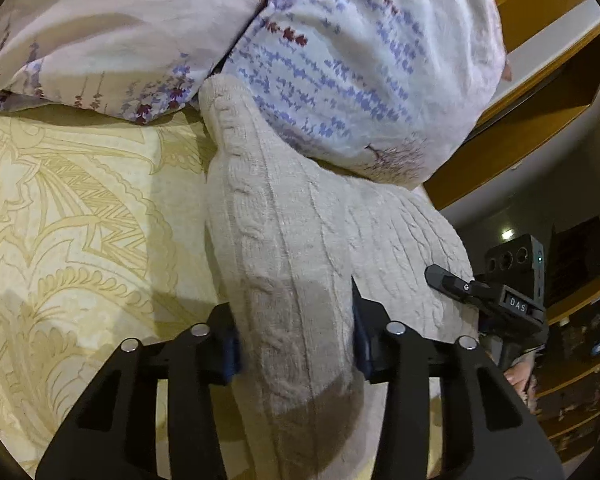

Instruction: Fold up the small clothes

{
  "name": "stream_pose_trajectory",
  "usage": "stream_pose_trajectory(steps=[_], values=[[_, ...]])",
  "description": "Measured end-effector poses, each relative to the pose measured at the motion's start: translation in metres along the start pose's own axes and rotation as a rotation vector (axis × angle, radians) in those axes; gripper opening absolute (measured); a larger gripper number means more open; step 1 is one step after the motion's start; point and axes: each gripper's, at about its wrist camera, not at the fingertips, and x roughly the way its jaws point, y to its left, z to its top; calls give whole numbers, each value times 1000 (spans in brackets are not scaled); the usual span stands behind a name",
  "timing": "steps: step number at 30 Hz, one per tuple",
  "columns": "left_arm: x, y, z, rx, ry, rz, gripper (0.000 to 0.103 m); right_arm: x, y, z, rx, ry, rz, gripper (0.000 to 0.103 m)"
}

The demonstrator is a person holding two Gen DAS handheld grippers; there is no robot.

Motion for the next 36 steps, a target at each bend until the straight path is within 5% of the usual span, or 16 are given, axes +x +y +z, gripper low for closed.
stream_pose_trajectory(steps=[11, 15, 19, 24, 29, 33, 36], values=[[-97, 43, -25, 20, -78, 51, 43, 54, 86, -42, -235, -4, -13, 26], [-87, 88, -32, -69, -22, 97, 48, 95, 73, -57, -137, 25, -122, 27], [-77, 108, -34, -147, -43, 27, 59, 97, 52, -56, 10, 31, -53, 30], [-87, 91, -34, -87, -89, 130, 69, 85, 54, -53, 5, 31, -71, 43], [-131, 67, -42, 12, -253, 234, 74, 58, 58, -44, -50, -96, -136, 41], [-138, 24, -57, 185, -310, 252, 76, 37, 94, -50, -249, -265, -210, 35], [-125, 5, -63, 263, -279, 227, 81, 46, 118, -56, -377, -175, -151, 35]])
